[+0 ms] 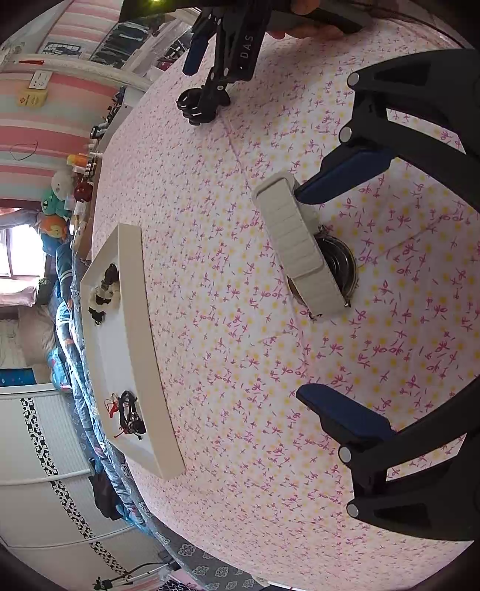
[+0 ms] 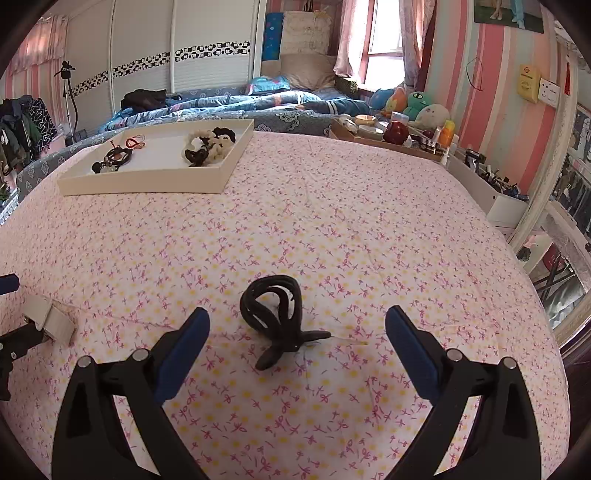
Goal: Organize jewelry
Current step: 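Close left gripper on the beige-strap watch while right gripper closes on black claw clip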
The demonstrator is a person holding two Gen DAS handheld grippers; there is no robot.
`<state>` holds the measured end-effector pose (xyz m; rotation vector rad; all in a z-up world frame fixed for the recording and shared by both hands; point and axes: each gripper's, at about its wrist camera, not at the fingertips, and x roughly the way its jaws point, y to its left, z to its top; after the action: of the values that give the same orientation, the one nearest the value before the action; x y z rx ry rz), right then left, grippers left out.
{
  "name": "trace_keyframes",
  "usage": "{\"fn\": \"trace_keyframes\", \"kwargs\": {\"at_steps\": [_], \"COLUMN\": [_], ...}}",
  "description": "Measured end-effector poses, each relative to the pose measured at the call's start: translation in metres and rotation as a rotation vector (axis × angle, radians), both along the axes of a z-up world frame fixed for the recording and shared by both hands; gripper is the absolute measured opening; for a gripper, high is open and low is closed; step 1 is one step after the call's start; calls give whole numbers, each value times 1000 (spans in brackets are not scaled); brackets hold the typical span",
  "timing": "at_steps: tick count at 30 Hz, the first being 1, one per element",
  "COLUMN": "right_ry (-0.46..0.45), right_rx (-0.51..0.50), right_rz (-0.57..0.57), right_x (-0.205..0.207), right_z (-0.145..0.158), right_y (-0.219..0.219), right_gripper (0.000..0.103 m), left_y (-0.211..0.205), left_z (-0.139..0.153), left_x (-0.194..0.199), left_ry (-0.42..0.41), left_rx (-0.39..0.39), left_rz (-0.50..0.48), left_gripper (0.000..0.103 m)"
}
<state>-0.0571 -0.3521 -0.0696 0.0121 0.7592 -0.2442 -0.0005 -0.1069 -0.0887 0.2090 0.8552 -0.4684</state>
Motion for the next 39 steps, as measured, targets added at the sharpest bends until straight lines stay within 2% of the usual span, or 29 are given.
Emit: {"fn": "trace_keyframes", "kwargs": {"at_steps": [4, 6, 7, 15, 20, 26, 39], "right_ry": [4, 4, 4, 6, 5, 8, 11], "right_rx": [4, 8, 9, 11, 14, 20, 33], "right_rz": [-3, -4, -4, -4, -6, -9, -16], "right_x": [1, 2, 2, 2, 2, 1, 1], "right_z": [-1, -1, -1, -2, -3, -5, -4], "right_y": [0, -1, -1, -1, -1, -1, -4], "right_gripper": [96, 96, 96, 96, 96, 96, 96], "left_y": [-2, -3, -3, -2, -5, -6, -8], "left_z": [-2, -3, -5, -5, -6, -6, -6], "left_x": [2, 2, 3, 7, 8, 7, 6], "left_ry": [18, 27, 39, 50, 62, 64, 61], "left_rx": [-10, -10, -12, -29, -39, -50, -53], "left_rz": [-16, -21, -25, -22, -37, -52, -48], "left_gripper": [88, 73, 72, 71, 59, 51, 49]}}
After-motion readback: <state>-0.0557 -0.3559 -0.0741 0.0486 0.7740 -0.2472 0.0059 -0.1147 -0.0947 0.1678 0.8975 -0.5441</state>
